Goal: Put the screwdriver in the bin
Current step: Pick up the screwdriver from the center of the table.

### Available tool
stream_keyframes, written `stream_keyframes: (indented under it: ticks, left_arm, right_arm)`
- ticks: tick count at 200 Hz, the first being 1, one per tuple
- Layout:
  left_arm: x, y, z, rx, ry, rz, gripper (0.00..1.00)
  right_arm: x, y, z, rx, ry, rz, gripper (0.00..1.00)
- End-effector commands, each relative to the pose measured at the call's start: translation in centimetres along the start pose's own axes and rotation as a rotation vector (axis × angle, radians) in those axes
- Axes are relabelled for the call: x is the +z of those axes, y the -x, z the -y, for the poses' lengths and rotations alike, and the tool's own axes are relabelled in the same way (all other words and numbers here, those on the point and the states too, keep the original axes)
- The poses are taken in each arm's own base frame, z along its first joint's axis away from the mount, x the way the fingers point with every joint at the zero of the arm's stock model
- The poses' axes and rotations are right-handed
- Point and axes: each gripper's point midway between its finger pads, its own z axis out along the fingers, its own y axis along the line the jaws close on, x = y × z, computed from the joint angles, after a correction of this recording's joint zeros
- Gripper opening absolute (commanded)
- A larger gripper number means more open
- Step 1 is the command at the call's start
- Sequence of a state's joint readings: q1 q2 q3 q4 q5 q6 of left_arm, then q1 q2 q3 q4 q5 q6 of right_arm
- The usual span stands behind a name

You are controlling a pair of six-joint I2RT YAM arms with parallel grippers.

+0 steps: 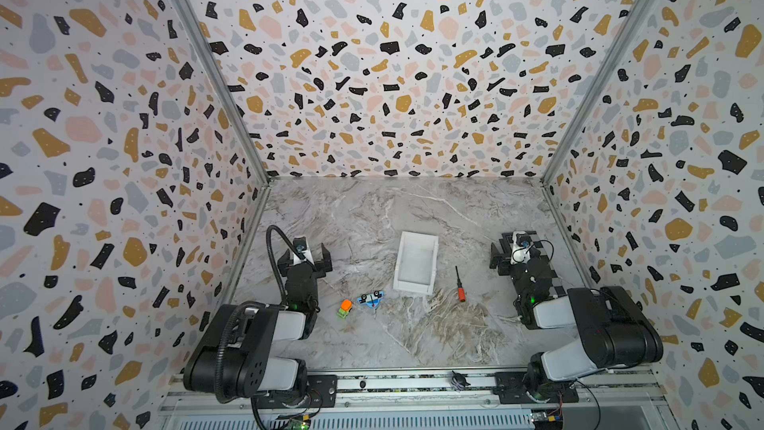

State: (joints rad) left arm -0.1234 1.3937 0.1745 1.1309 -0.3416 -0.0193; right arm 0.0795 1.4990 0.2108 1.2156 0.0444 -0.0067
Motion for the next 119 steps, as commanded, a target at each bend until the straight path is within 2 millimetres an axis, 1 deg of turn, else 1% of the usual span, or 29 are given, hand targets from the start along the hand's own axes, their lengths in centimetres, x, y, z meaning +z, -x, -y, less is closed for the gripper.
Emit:
stream_keyframes:
  ticks: [1, 119]
  left_arm:
    - [-0.12, 1.15, -0.47, -0.02, 0.017, 0.051, 1.0]
    - [-0.08, 1.1, -0.43, -0.018, 0.015, 0.048, 1.0]
  right_arm:
    - [0.15, 0.77, -0.01, -0.01, 0.003, 0.019, 0.99]
    - [0.24, 0.74, 0.03, -0.01, 0.002, 0.016, 0.99]
